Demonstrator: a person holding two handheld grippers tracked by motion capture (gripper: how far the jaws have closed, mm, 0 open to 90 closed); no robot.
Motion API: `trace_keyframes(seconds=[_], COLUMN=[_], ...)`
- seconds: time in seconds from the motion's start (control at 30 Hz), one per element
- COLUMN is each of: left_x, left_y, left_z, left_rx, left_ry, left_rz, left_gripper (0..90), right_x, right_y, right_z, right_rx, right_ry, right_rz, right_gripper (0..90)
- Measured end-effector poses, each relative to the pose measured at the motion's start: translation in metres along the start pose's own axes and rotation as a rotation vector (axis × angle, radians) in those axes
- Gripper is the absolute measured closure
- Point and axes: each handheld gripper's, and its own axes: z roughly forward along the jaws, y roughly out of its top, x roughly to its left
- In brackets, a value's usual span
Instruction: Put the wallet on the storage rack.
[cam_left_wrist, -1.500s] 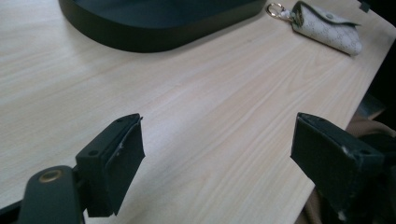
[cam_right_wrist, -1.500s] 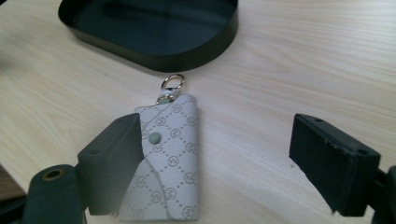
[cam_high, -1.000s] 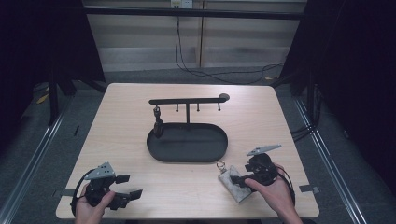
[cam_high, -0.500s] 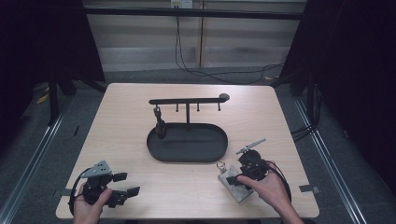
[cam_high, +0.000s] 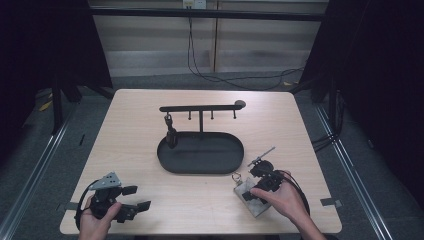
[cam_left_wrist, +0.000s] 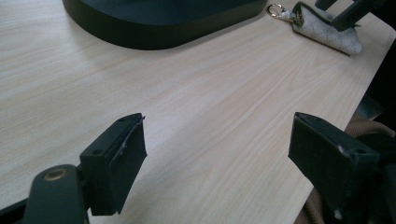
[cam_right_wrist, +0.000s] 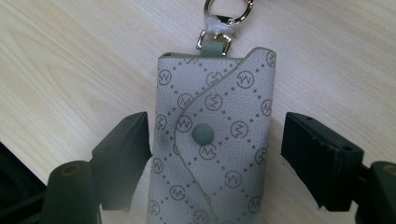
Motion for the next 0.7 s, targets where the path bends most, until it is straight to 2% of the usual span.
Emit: trace_keyframes(seconds=[0.2, 0.4, 0.7], left_x=[-0.001, 0.0, 0.0], left_y=[0.0, 0.0, 0.0], left_z=[0.0, 0.0, 0.0], left_rx=[0.006, 0.004, 0.004], left_ry=[0.007, 0.004, 0.006], left_rz=[0.005, 0.0, -0.005], left_gripper=[18.6, 18.6, 18.6], right_x=[0.003, 0.004, 0.01], right_y=[0.003, 0.004, 0.007], right_z=[0.007, 0.01, 0.016], right_rx=[0.037, 0.051, 0.084], right_ry=[-0.012, -0.018, -0.055], right_rz=[-0.004, 0.006, 0.002], right_gripper=[26.9, 26.3, 25.6])
